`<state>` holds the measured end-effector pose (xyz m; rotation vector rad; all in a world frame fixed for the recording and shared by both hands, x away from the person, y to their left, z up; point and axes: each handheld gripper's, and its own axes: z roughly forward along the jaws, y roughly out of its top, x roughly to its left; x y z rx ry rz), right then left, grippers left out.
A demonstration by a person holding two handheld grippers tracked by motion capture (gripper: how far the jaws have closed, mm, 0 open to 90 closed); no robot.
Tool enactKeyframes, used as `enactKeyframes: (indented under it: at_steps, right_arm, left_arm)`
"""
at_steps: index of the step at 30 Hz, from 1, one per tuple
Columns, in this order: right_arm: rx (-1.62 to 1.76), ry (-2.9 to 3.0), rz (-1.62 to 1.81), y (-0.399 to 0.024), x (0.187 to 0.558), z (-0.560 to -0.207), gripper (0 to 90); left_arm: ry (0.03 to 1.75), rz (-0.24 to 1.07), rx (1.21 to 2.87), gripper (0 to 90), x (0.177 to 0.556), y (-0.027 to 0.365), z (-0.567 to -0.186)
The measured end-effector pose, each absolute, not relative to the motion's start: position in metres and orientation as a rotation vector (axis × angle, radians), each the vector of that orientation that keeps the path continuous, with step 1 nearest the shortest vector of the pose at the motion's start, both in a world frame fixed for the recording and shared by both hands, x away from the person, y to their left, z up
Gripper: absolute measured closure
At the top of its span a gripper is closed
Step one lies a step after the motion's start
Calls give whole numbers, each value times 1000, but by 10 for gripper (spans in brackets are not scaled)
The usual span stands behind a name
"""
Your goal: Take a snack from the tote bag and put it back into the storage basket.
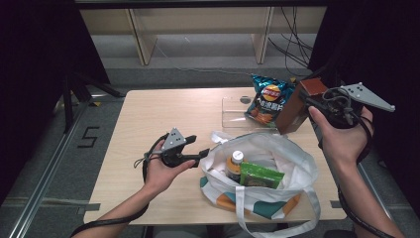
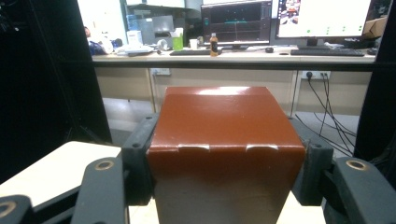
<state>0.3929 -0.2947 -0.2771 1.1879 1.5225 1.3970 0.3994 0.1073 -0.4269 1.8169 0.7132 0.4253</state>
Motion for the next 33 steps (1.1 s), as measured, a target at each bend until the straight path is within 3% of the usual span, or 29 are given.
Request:
enactKeyframes:
  at_steps: [33]
  right_arm:
    - [1241, 1519, 1355, -291, 426, -280, 392]
  left_arm:
    - [713, 423, 1817, 317, 400, 107, -427]
